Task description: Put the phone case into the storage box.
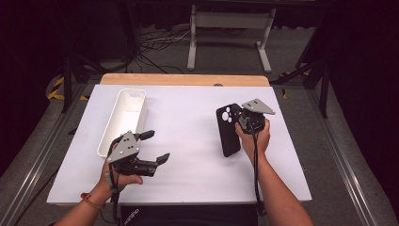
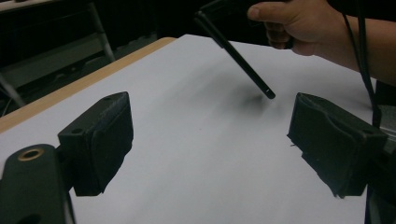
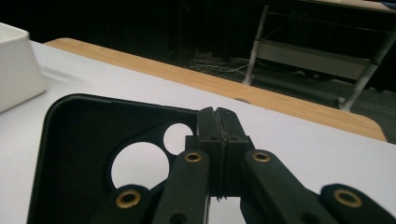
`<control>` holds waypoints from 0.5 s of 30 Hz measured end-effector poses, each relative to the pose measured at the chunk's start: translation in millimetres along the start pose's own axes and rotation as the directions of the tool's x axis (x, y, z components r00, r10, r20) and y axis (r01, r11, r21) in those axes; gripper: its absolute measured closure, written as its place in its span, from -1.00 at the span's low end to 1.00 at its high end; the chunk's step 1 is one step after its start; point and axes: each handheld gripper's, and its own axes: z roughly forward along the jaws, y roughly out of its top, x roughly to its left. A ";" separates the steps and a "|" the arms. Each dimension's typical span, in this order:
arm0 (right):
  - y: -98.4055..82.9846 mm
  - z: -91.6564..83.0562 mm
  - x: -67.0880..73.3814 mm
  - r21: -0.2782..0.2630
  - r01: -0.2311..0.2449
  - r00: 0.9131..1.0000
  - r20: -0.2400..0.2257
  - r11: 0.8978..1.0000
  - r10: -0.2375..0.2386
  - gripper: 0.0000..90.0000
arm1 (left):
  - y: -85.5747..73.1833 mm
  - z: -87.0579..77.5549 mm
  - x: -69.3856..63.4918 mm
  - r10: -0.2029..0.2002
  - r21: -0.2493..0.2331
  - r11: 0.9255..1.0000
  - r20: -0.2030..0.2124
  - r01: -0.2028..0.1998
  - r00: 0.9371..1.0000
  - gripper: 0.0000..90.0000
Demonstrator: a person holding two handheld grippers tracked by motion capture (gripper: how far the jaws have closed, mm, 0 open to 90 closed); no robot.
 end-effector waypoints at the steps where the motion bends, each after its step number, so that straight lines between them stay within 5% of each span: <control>1: 0.5 -0.7 3.6 -0.009 -0.006 1.000 -0.005 1.000 0.006 1.00 | 3.3 5.9 -0.4 -0.008 -0.005 1.000 0.000 0.008 1.000 -0.66; 13: 6.9 -13.1 55.9 -0.086 0.115 0.993 -0.018 0.990 -0.117 1.00 | 21.1 45.8 -7.5 -0.061 0.007 0.998 -0.001 0.061 0.998 -0.50; 15: 6.7 -14.0 62.0 -0.092 0.133 0.991 -0.019 0.987 -0.135 1.00 | 22.9 53.5 -6.3 -0.094 0.008 0.996 0.007 0.094 0.996 -0.46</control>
